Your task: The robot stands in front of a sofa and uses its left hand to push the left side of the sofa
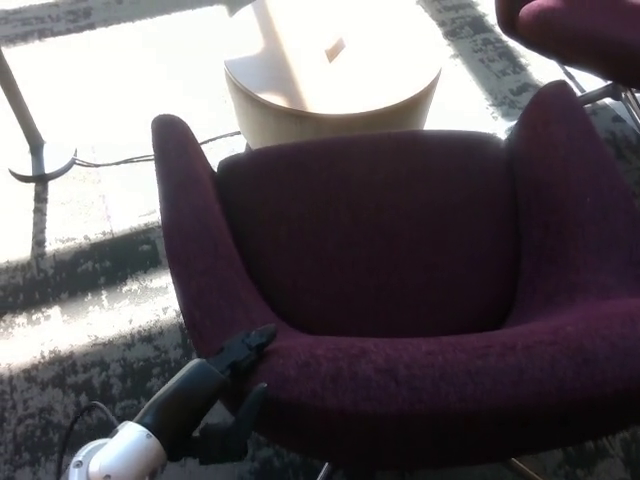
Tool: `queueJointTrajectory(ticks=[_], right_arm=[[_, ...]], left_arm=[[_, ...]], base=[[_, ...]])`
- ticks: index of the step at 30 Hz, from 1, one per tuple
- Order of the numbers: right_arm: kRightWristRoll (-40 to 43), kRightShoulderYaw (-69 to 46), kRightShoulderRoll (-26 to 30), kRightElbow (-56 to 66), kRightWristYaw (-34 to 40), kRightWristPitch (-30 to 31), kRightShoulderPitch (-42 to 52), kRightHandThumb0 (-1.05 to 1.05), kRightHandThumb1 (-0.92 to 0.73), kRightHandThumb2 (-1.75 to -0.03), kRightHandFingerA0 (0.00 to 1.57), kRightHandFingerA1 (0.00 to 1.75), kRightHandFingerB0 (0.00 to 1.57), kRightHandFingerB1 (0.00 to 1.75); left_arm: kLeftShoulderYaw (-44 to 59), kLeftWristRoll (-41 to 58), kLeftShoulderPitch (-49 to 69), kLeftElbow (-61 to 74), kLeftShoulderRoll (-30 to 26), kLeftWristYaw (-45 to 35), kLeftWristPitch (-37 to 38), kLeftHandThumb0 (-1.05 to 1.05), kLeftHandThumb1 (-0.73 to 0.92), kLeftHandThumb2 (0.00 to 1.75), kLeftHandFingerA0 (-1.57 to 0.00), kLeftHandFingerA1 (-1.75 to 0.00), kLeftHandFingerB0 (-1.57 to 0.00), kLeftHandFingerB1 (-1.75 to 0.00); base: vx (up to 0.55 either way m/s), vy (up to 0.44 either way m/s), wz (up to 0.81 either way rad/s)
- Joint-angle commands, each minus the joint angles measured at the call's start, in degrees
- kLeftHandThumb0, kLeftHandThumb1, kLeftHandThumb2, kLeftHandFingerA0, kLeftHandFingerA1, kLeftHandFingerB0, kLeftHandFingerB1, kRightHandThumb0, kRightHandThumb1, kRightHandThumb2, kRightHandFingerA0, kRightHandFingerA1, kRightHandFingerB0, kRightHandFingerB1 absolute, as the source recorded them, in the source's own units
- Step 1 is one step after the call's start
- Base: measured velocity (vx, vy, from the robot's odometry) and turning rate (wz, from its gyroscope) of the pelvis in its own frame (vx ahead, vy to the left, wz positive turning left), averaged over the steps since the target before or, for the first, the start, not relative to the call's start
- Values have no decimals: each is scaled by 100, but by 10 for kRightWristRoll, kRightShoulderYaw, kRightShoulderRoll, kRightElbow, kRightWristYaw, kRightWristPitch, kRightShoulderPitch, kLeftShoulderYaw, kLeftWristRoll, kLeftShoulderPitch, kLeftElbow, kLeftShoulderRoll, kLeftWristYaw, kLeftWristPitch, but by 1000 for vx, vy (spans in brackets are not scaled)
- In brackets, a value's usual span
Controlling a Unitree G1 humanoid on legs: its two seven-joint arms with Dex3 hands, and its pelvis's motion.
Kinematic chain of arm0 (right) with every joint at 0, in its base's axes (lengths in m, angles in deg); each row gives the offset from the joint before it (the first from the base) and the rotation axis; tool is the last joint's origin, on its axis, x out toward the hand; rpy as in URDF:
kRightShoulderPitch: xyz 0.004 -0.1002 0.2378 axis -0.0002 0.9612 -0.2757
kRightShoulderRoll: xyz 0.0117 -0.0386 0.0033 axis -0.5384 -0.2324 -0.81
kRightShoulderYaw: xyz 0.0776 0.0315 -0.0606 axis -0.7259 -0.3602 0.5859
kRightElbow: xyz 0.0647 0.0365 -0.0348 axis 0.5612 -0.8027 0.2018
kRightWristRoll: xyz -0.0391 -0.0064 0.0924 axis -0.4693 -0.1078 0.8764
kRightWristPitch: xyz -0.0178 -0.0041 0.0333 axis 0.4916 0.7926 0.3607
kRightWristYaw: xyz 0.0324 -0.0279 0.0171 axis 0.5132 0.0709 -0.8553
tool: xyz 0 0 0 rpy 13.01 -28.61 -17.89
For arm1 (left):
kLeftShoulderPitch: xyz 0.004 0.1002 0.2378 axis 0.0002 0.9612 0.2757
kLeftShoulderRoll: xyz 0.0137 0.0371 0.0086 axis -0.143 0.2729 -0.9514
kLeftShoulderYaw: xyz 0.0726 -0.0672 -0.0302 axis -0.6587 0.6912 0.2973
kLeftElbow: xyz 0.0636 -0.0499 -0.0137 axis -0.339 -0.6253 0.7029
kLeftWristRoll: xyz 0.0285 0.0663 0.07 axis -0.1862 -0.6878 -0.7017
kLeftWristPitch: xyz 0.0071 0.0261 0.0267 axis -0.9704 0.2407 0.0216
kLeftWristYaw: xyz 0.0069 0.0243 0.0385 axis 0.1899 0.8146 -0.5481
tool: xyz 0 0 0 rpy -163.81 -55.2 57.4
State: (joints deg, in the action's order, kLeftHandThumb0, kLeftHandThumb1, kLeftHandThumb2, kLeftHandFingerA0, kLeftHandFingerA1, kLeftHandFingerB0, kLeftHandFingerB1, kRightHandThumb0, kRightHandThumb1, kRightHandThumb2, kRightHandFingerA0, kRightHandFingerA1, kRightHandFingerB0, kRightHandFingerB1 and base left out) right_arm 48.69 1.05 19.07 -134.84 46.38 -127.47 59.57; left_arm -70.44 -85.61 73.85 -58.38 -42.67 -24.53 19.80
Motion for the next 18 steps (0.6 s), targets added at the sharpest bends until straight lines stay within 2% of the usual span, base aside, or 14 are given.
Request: queueJointTrajectory(ticks=[1, 3, 6, 7, 10, 14, 17, 18], right_arm=[[3, -4, 6, -1, -5, -2, -4, -48, -67, -59, 84, 78, 75, 47], [5, -6, 7, -2, -8, -13, -2, -48, -66, -60, 83, 79, 75, 47], [6, -7, 7, -2, -9, -13, -2, -48, -66, -60, 83, 79, 75, 47], [2, -4, 7, -1, -5, -10, -1, -49, -67, -61, 83, 74, 74, 46], [5, -7, 8, -3, -11, -14, -1, -48, -67, -60, 82, 75, 74, 47], [4, -6, 6, -2, -7, -7, -2, -49, -67, -60, 82, 75, 74, 46], [4, -7, 6, -2, -8, -7, -1, -49, -67, -60, 82, 75, 74, 46], [4, -7, 6, -2, -8, -7, -1, -50, -67, -60, 83, 72, 74, 46]], left_arm=[[-58, -20, -13, 11, 51, -33, 7, -99, 83, 124, -5, -9, -10, -9], [-74, -25, -19, 4, 56, -35, 23, -91, 80, 124, -3, -17, -5, -15], [-79, -24, -20, 5, 56, -33, 20, -91, 80, 124, -3, -17, -5, -15], [-82, -15, -16, 17, 64, -40, 0, -101, 83, 124, -3, -10, -10, -12], [-96, -25, -14, 26, 70, -35, -24, -103, 85, 125, -3, -9, -12, -10], [-121, -48, -22, 22, 70, -25, -4, -93, 82, 125, 0, -20, -6, -16], [-124, -47, -23, 22, 69, -23, -5, -93, 82, 125, 0, -20, -6, -16], [-131, -51, -24, 23, 74, -24, -12, -100, 87, 127, -5, -10, -10, -7]], base=[[0, 0, 0], [-11, -2, 4], [-17, -2, 7], [0, 0, 0], [0, 0, 0], [0, 0, 0], [0, 0, 0], [0, 0, 0]])
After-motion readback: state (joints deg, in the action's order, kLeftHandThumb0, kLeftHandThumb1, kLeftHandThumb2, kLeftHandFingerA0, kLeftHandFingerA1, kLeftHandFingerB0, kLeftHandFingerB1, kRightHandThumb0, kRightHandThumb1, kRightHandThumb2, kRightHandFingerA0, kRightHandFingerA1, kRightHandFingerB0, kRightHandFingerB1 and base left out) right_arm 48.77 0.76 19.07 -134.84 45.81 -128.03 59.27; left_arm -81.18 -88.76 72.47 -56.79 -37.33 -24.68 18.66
